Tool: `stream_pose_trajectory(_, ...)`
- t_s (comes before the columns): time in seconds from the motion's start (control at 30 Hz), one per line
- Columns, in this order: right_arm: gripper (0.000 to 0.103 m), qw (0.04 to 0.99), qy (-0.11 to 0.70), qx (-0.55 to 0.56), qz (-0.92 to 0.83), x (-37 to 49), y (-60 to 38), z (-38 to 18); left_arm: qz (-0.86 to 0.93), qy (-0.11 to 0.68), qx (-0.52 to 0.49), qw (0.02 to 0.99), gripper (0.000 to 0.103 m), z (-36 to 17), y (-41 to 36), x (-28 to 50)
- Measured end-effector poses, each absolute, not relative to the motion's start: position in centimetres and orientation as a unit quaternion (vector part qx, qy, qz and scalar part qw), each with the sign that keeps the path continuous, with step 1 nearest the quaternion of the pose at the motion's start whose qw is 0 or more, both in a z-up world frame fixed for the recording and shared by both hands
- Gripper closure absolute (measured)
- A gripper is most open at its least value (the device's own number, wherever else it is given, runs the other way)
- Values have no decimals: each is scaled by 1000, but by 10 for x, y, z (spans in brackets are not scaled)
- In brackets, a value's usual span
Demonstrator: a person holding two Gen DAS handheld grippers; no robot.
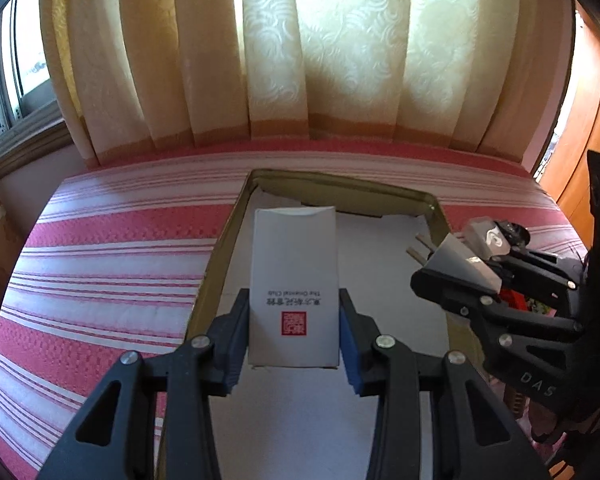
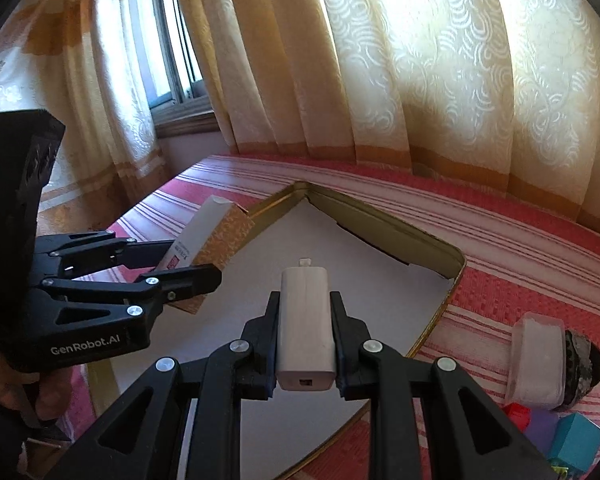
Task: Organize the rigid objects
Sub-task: 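Lower and release the charger and box into the tray with both tools, then grasp the engraved copper plate with the right tool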
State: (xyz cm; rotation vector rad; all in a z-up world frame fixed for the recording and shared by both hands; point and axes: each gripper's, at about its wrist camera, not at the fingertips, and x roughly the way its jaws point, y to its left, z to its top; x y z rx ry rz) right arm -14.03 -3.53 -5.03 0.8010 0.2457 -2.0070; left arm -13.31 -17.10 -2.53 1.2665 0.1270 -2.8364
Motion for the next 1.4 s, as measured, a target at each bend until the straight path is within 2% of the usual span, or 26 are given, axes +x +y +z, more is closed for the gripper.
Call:
stream_pose_trajectory(0.53, 80, 452, 133, 355, -807, -153, -55, -62, -884, 20, 467, 29, 63, -38, -174, -155)
stream_pose_trajectory(0.97, 80, 436, 157, 355, -812, -154, -63, -69, -877, 9, 478, 47, 62, -43, -178, -165)
stream_pose_trajectory(1.03, 79, 429, 145, 350, -820, -156, -60, -68, -879, 9, 475, 50, 56, -41, -179, -166)
stream_pose_trajectory(1.1, 70, 432, 129, 349, -822, -158, -56, -66, -883, 1, 467, 57, 51, -38, -178, -164)
stream_pose_trajectory(1.17, 66, 429, 121, 347, -825, -158, -51, -63, -888, 0, 455, 64, 38, -35, -177, -159)
stream_pose_trajectory(1.3, 65, 444, 100, 330, -827, -145, -19, -50, -909, 16, 414, 53, 33, -21, -165, -134)
stream_pose_trajectory(1.37, 62, 444, 98, 316, -833, -136, 4, -44, -923, 29, 381, 48, 13, -15, -151, -112)
stream_pose_trajectory(1.4, 57, 439, 97, 307, -839, -132, 21, -42, -929, 33, 367, 42, 8, -14, -143, -102)
